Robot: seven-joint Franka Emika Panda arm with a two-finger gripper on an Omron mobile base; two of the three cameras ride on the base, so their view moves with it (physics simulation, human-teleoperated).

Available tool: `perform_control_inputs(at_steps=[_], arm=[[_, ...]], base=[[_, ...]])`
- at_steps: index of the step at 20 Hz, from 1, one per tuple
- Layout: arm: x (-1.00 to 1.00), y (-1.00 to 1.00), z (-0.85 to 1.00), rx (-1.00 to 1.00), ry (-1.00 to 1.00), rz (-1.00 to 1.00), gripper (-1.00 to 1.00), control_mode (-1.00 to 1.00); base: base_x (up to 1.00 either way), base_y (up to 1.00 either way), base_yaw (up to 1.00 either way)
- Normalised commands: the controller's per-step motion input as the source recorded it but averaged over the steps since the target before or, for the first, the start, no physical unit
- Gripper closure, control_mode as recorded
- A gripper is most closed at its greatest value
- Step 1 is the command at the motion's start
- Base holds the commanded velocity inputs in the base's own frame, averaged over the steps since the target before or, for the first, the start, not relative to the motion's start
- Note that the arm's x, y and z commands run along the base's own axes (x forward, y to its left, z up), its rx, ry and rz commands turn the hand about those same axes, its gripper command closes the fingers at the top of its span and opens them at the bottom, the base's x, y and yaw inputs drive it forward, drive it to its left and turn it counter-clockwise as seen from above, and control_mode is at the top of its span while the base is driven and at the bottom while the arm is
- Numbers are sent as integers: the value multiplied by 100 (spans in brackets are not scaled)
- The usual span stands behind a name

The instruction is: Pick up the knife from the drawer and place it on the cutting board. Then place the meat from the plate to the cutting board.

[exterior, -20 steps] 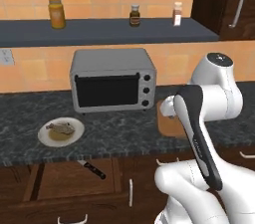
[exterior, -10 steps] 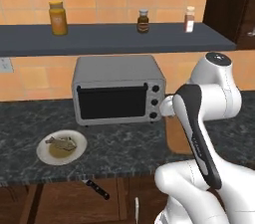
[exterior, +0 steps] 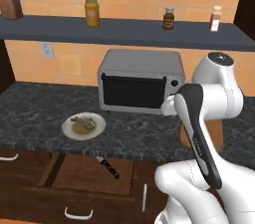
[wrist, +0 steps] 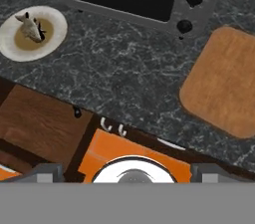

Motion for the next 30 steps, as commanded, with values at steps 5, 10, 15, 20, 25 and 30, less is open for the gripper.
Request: perform_control_inputs(at_steps=[5,10,15,20,25,30], arm=[[0,0,0,0,0,0,-100,100],[1,7,-6,0,0,10,-100,-100],[-1,89,-35,0,0,6,-100,-100],[0,86,-28,-4,4,14,-100,-100],[0,57,-37,0,4,14,-100,-100],[0,34,-31,0,4,13,-100,-100]], base=[[20,0,45],[19,0,24],[0,0,0],[0,0,0],[0,0,0],[0,0,0]])
